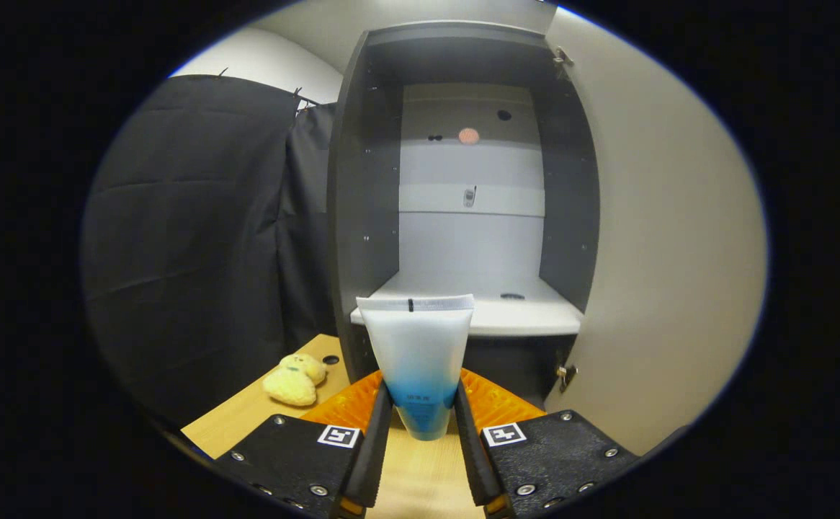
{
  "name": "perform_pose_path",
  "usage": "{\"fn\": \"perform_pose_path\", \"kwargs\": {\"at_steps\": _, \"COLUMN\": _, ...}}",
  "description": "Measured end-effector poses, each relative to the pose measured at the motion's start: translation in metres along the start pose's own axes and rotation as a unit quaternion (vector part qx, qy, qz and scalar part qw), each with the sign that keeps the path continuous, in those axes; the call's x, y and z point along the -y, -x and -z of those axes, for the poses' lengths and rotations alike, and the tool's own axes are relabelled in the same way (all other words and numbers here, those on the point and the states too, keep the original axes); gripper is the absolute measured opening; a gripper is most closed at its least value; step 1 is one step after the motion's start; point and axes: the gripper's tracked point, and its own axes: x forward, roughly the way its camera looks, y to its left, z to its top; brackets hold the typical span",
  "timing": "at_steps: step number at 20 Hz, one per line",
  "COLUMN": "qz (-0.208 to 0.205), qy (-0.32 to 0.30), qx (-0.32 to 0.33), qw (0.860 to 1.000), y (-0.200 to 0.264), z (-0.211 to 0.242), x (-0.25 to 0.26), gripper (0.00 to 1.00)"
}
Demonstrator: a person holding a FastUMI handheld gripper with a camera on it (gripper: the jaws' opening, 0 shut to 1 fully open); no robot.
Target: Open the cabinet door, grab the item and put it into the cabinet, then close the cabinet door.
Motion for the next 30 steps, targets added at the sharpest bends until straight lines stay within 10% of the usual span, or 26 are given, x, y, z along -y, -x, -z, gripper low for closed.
{"fn": "perform_pose_path", "kwargs": {"at_steps": 13, "qz": 0.005, "qy": 0.022, "qx": 0.038, "qw": 0.999, "y": -0.174, "z": -0.073, "x": 0.043, "gripper": 0.48}}
{"fn": "perform_pose_path", "kwargs": {"at_steps": 25, "qz": 0.005, "qy": -0.005, "qx": 0.016, "qw": 1.000, "y": -0.198, "z": -0.042, "x": 0.055, "gripper": 0.50}}
{"fn": "perform_pose_path", "kwargs": {"at_steps": 27, "qz": 0.001, "qy": -0.008, "qx": 0.011, "qw": 1.000, "y": -0.198, "z": -0.039, "x": 0.054, "gripper": 0.53}}
{"fn": "perform_pose_path", "kwargs": {"at_steps": 30, "qz": 0.004, "qy": -0.011, "qx": 0.020, "qw": 1.000, "y": -0.187, "z": -0.048, "x": 0.048, "gripper": 0.89}}
